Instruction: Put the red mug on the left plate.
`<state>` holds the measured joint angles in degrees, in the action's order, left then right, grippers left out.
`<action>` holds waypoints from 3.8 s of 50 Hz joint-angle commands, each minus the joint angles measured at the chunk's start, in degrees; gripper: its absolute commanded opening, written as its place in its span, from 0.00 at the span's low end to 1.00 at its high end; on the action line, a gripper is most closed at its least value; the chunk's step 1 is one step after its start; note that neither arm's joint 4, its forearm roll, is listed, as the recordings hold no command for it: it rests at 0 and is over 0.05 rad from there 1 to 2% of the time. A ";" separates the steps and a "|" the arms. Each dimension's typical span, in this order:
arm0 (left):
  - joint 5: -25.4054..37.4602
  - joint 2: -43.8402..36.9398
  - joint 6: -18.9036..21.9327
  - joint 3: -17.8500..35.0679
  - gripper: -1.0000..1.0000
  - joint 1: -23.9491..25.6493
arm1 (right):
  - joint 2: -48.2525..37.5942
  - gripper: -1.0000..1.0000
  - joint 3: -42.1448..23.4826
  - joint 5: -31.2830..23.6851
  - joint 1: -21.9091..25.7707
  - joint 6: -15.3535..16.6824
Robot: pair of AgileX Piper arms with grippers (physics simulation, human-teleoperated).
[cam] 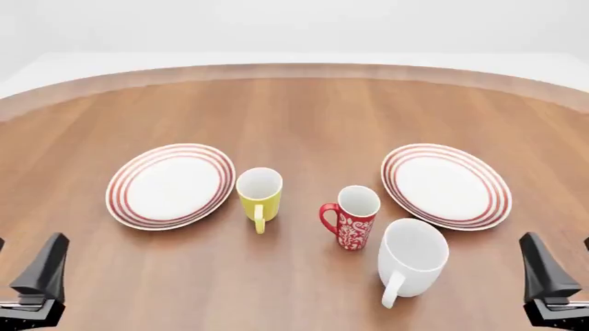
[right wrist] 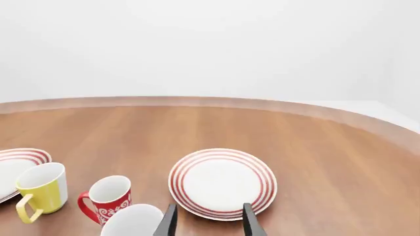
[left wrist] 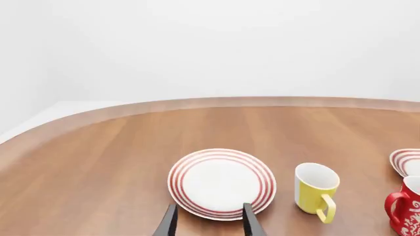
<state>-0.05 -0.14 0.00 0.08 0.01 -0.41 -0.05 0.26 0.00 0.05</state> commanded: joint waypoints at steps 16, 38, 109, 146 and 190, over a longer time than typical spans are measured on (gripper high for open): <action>0.00 0.08 0.46 0.45 1.00 0.11 | -0.02 1.00 -0.19 -0.29 0.02 0.42; 4.65 -2.26 1.28 5.39 1.00 2.37 | 0.13 1.00 -0.22 -0.48 -0.04 0.50; -18.41 -47.45 14.78 22.08 1.00 24.70 | 0.35 1.00 -0.18 0.06 1.30 2.84; -15.59 -62.21 18.35 34.04 1.00 33.28 | 0.39 1.00 -0.31 0.69 2.57 4.29; -12.70 -80.79 21.95 42.78 1.00 40.64 | 0.40 1.00 -0.30 1.35 3.87 5.97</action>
<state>-13.65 -77.08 21.44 41.13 39.54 -0.01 -0.36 1.50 3.70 5.83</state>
